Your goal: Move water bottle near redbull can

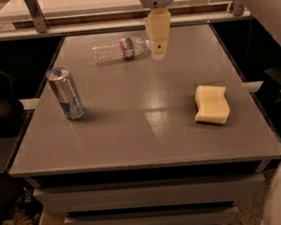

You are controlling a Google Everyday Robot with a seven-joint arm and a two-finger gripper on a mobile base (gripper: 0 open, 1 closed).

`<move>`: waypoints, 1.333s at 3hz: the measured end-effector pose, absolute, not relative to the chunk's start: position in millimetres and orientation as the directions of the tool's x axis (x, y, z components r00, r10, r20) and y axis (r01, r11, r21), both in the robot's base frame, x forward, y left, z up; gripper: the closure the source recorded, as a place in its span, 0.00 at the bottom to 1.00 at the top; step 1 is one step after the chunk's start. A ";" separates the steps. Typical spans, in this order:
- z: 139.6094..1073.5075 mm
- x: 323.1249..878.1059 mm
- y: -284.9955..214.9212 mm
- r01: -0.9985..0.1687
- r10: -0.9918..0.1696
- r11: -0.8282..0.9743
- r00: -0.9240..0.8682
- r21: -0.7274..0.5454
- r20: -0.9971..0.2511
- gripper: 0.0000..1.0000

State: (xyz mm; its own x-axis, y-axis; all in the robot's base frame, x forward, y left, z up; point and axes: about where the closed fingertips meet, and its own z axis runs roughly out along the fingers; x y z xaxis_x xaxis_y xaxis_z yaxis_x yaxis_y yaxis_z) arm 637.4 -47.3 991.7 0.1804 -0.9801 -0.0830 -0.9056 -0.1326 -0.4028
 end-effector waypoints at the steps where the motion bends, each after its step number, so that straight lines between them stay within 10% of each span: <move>1: 984.3 665.1 -14.1 -0.891 -0.977 -0.150 0.201 -0.429 -0.076 0.00; 4: 941.7 718.2 49.2 -0.885 -0.962 -0.194 0.256 -0.424 -0.094 0.00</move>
Offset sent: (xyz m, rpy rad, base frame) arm 0.0700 0.0914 -0.0279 0.0309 -0.0491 0.0580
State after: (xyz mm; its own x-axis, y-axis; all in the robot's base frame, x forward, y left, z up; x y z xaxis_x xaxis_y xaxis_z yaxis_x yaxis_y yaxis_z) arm 718.2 49.2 941.7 0.2563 -0.9620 -0.0943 -0.8847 -0.1942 -0.4239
